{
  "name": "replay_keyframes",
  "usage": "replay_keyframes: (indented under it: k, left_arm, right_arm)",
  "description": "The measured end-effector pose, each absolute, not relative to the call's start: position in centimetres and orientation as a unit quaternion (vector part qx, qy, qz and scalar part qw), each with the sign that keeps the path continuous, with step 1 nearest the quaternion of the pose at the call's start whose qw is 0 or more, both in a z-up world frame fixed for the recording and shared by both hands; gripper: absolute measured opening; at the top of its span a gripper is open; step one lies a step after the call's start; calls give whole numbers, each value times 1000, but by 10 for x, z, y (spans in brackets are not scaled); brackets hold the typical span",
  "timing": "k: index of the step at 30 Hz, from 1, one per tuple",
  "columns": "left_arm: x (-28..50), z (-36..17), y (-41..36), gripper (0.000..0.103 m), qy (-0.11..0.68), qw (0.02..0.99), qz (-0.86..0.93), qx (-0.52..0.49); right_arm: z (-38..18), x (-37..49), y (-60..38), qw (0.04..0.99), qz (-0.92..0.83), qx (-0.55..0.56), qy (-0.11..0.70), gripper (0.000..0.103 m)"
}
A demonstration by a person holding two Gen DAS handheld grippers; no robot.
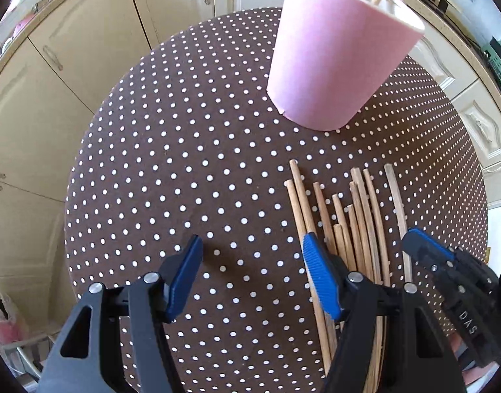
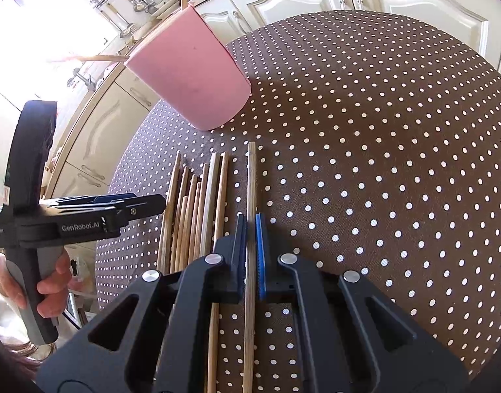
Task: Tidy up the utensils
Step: 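Grasp a chopstick with the left tool while the right tool holds its chopstick, then lift both held chopsticks upright toward the pink cup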
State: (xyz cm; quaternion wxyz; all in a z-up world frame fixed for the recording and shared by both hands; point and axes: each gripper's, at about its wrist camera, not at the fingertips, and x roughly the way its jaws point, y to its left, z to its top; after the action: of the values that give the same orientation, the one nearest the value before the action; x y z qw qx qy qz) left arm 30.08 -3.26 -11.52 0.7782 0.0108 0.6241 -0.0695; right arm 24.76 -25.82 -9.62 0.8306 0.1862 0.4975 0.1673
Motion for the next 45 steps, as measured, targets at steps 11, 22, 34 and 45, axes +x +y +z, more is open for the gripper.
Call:
replay_keyframes:
  k: [11, 22, 34, 45]
  left_arm:
    - [301, -114, -34, 63, 629, 770, -108, -5]
    - [295, -116, -34, 63, 618, 781, -82, 27]
    - [294, -112, -50, 61, 586, 805, -71, 65]
    - [293, -101, -59, 6, 552, 822, -108, 90]
  right_arm:
    - [-102, 247, -267, 827, 178, 213, 489, 6]
    - [-99, 250, -263, 830, 168, 200, 493, 6]
    - [-102, 252, -256, 836, 161, 182, 492, 6]
    - [-103, 233, -241, 867, 125, 153, 457, 6]
